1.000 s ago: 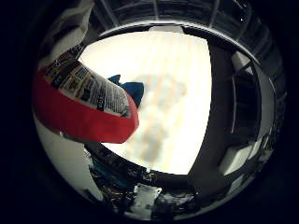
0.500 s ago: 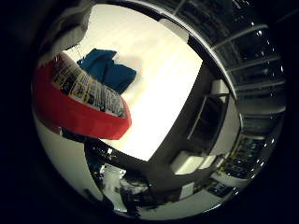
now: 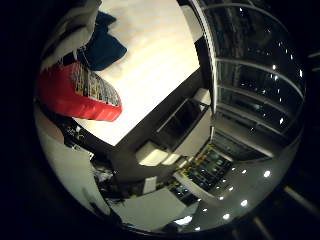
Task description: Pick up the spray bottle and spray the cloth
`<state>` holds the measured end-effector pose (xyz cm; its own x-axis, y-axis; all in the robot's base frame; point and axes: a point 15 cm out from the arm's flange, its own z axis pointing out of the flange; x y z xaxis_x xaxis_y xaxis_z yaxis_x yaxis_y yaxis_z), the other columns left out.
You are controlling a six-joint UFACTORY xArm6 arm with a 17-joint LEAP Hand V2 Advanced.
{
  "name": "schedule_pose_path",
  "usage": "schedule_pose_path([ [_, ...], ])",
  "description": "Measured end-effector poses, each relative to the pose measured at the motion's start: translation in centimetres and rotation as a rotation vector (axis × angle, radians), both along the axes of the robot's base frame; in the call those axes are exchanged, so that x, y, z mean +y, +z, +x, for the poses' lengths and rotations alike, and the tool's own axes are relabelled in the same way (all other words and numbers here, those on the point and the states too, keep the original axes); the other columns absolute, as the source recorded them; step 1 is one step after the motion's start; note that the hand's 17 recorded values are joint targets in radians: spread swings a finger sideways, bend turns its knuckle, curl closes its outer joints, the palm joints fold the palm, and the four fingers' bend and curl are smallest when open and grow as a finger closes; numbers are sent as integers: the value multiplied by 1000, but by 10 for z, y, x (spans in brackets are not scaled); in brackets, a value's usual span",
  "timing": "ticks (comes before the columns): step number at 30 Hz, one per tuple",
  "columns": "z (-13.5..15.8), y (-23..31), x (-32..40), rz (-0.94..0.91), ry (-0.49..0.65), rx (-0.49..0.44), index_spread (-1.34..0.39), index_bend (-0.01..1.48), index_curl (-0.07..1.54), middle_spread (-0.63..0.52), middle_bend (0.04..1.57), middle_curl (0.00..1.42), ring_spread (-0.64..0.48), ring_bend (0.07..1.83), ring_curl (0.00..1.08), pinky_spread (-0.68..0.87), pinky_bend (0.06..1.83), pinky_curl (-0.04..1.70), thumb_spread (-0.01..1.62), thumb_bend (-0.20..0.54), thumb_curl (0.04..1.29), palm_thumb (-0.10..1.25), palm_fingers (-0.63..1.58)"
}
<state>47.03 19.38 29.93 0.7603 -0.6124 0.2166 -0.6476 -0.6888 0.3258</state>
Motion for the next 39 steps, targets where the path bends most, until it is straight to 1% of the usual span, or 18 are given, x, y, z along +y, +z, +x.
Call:
schedule_pose_path([
  [6, 2, -29, 13, -122, 63, -1, -236, 1108, 835, -97, 1401, 654, -187, 1456, 695, -130, 1026, 1483, 665, -19, 924, 1034, 1145],
  [14, 1, -57, 28, -195, 97, -1, -237, 1107, 837, -97, 1401, 655, -188, 1456, 694, -131, 1026, 1484, 668, -18, 925, 1033, 1145],
  [22, 3, -60, 20, -204, 67, 3, -237, 1106, 838, -97, 1400, 656, -188, 1457, 694, -132, 1026, 1484, 668, -18, 927, 1033, 1145],
  [31, 11, -39, 2, -182, 26, -27, -235, 1113, 836, -97, 1400, 657, -190, 1453, 697, -133, 1026, 1484, 668, -18, 927, 1033, 1145],
  [39, 15, -33, -8, -193, 17, -38, -234, 1114, 834, -97, 1403, 657, -191, 1450, 701, -133, 1026, 1484, 668, -18, 928, 1033, 1145],
])
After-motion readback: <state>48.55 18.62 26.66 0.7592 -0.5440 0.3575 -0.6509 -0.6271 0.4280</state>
